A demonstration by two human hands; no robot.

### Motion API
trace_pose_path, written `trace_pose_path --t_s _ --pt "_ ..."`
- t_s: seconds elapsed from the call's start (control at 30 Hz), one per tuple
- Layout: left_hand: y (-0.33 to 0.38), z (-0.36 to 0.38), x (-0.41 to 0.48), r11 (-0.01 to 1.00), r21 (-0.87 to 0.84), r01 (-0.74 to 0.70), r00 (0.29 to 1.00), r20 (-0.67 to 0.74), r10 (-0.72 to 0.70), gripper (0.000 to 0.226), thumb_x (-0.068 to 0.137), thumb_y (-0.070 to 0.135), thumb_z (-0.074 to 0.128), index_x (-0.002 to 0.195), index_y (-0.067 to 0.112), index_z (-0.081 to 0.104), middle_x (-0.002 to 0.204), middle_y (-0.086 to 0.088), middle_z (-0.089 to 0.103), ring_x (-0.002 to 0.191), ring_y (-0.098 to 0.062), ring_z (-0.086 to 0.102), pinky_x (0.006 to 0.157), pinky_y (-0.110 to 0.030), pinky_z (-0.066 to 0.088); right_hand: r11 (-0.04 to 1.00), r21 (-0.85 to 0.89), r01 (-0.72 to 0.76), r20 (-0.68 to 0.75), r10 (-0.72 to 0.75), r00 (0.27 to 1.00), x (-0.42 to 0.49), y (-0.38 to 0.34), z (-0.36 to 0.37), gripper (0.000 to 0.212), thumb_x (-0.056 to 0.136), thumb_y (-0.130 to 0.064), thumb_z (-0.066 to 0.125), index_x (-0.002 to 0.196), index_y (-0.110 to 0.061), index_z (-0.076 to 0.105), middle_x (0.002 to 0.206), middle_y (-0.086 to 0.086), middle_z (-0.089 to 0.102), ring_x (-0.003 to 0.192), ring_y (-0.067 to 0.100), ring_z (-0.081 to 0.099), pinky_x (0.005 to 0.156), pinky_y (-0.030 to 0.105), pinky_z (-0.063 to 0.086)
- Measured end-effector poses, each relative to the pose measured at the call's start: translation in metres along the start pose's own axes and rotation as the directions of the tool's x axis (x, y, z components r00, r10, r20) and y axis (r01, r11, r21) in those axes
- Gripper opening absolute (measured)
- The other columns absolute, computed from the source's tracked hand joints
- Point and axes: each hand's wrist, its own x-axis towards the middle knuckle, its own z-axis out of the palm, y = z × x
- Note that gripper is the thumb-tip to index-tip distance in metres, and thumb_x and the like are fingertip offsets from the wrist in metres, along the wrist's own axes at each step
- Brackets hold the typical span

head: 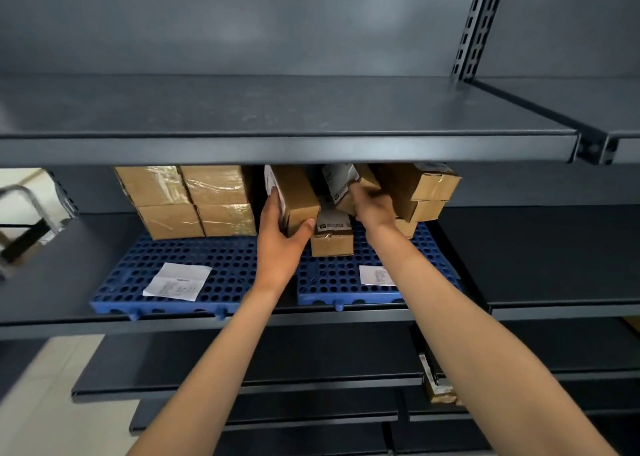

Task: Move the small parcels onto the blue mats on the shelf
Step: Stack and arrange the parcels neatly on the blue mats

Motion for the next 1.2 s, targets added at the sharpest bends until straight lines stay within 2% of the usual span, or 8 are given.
trace_pose_path --t_s 0.17,0.3,0.4,0.67,0.8,0.93,1.1,1.2 --pt "-0.002 0.003 0.003 0.952 0.257 -0.167 0.984 0.096 0.147 0.088 0.086 0.033 0.071 0.154 0.038 0.015 0.162 0.007 0.016 0.148 -0.009 0.014 0.114 -0.023 0.022 0.988 -0.022 0.150 -0.057 -0.151 0.987 -0.043 -0.011 -0.024 0.069 0.064 -0.071 0.058 0.115 -0.025 0.059 0.107 -0.006 0.069 0.099 0.019 0.064 0.092 0.048 0.052" --pt "-0.005 0.011 0.004 0.787 0.524 -0.325 0.941 0.259 0.216 0.086 0.087 0.035 0.068 0.154 0.036 0.014 0.163 0.002 0.013 0.150 -0.019 0.007 0.111 -0.040 0.027 0.988 0.097 0.124 -0.078 -0.116 0.990 -0.073 -0.008 -0.048 0.050 0.072 -0.064 0.064 0.105 -0.026 0.059 0.097 -0.001 0.070 0.077 0.014 0.069 0.065 0.034 0.059" --pt "-0.001 0.019 0.012 0.653 0.616 -0.441 0.892 0.381 0.243 0.079 0.086 0.029 0.068 0.153 0.025 0.026 0.162 -0.004 0.020 0.148 -0.027 0.012 0.116 -0.051 0.028 0.969 0.241 0.053 0.037 -0.064 0.997 -0.089 -0.005 -0.049 0.049 0.076 -0.063 0.067 0.107 -0.026 0.056 0.091 0.000 0.070 0.062 0.010 0.067 0.051 0.026 0.053" --pt "-0.003 0.031 0.015 0.922 0.341 -0.183 0.968 0.225 0.109 0.113 0.073 0.035 0.083 0.152 0.037 0.002 0.162 -0.002 -0.002 0.149 -0.023 0.006 0.112 -0.032 0.017 0.893 0.407 -0.190 0.136 0.146 0.980 -0.084 0.000 -0.045 0.064 0.079 -0.062 0.067 0.121 -0.016 0.051 0.100 0.013 0.071 0.061 0.017 0.066 0.050 0.029 0.051" --pt "-0.013 0.040 0.009 0.980 0.195 -0.040 0.993 0.116 0.018 0.115 0.070 0.029 0.086 0.153 0.031 0.008 0.157 -0.006 0.018 0.142 -0.014 0.024 0.111 -0.029 0.026 0.879 0.431 -0.206 0.149 0.156 0.976 -0.087 0.023 -0.055 0.064 0.077 -0.065 0.067 0.119 -0.018 0.053 0.104 0.014 0.071 0.063 0.018 0.067 0.055 0.031 0.054" --pt "-0.025 0.040 0.013 0.988 0.151 -0.029 0.994 0.111 0.012 0.096 0.073 0.017 0.083 0.149 0.028 0.025 0.144 -0.002 0.043 0.131 -0.014 0.045 0.108 -0.041 0.042 0.841 0.465 -0.276 0.191 0.209 0.959 -0.090 0.038 -0.065 0.055 0.079 -0.063 0.066 0.110 -0.018 0.059 0.098 0.014 0.069 0.059 0.017 0.067 0.058 0.033 0.057" --pt "-0.024 0.037 0.026 0.992 0.129 0.004 0.995 0.097 -0.016 0.100 0.072 0.026 0.084 0.148 0.033 0.020 0.129 0.019 0.048 0.118 0.000 0.049 0.098 -0.021 0.043 0.883 0.384 -0.270 0.146 0.230 0.962 -0.093 0.057 -0.068 0.056 0.081 -0.063 0.064 0.109 -0.016 0.054 0.102 0.015 0.067 0.066 0.019 0.068 0.057 0.035 0.058" --pt "-0.024 0.039 0.028 0.994 0.112 0.014 0.992 0.125 -0.028 0.096 0.073 0.028 0.084 0.148 0.031 0.023 0.129 0.016 0.052 0.118 -0.002 0.052 0.096 -0.019 0.043 0.910 0.350 -0.221 0.087 0.203 0.975 -0.088 0.057 -0.072 0.053 0.081 -0.065 0.062 0.106 -0.019 0.052 0.101 0.014 0.066 0.067 0.019 0.069 0.057 0.035 0.059"
